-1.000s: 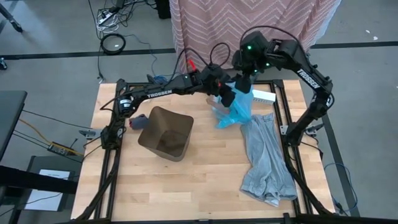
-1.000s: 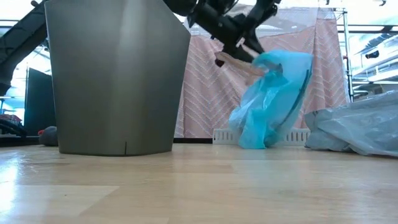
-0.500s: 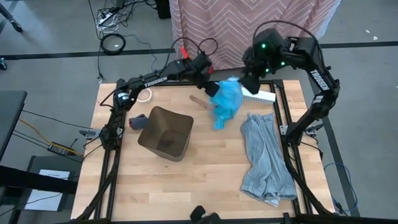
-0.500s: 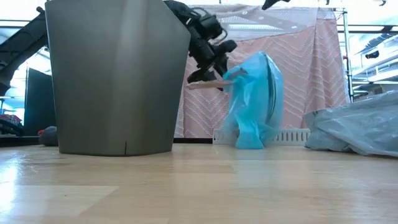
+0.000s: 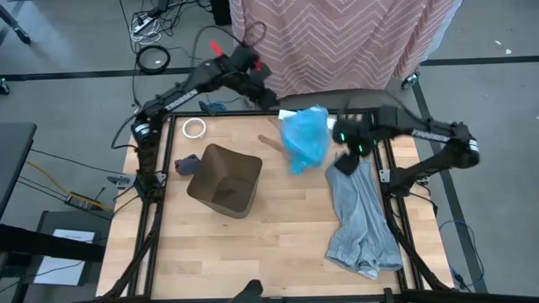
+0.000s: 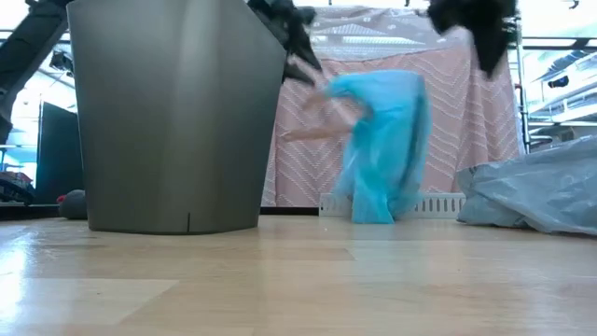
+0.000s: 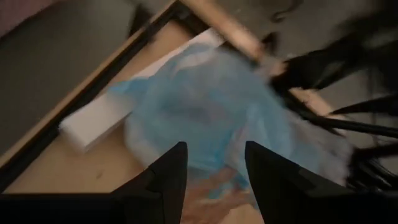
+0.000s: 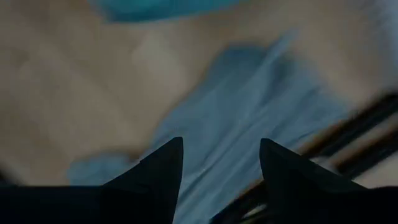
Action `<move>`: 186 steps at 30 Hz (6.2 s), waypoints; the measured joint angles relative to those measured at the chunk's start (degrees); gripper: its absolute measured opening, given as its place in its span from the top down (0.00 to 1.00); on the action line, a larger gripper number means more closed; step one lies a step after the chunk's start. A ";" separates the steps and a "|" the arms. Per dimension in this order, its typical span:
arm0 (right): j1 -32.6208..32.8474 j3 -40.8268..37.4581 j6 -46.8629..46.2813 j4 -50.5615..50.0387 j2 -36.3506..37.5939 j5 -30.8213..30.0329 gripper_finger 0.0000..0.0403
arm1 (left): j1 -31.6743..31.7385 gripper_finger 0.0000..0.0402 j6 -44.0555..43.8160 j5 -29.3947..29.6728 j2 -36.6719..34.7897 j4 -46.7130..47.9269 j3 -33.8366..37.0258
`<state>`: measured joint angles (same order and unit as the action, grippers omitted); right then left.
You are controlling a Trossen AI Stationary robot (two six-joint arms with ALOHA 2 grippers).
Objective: Place trash/remove bag and relplace
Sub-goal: Put the gray trash bag into the black trash bin
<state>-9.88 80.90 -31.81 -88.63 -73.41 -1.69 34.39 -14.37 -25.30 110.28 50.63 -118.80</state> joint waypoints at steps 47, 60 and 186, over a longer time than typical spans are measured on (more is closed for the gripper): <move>56.73 -19.12 -46.65 37.00 -28.10 9.61 0.54 | -24.32 0.58 10.95 10.72 -23.57 18.58 -0.02; 54.60 -6.79 -40.28 19.08 -23.36 8.27 1.00 | -24.46 0.58 9.46 10.71 -23.89 21.29 -0.02; 7.77 53.94 -18.28 33.39 -18.82 27.40 1.00 | -23.77 0.58 -23.12 36.84 -47.64 -28.64 66.56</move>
<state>-2.11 134.85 -50.09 -55.24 -92.23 25.72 10.62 -37.49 11.54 62.64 21.99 -52.24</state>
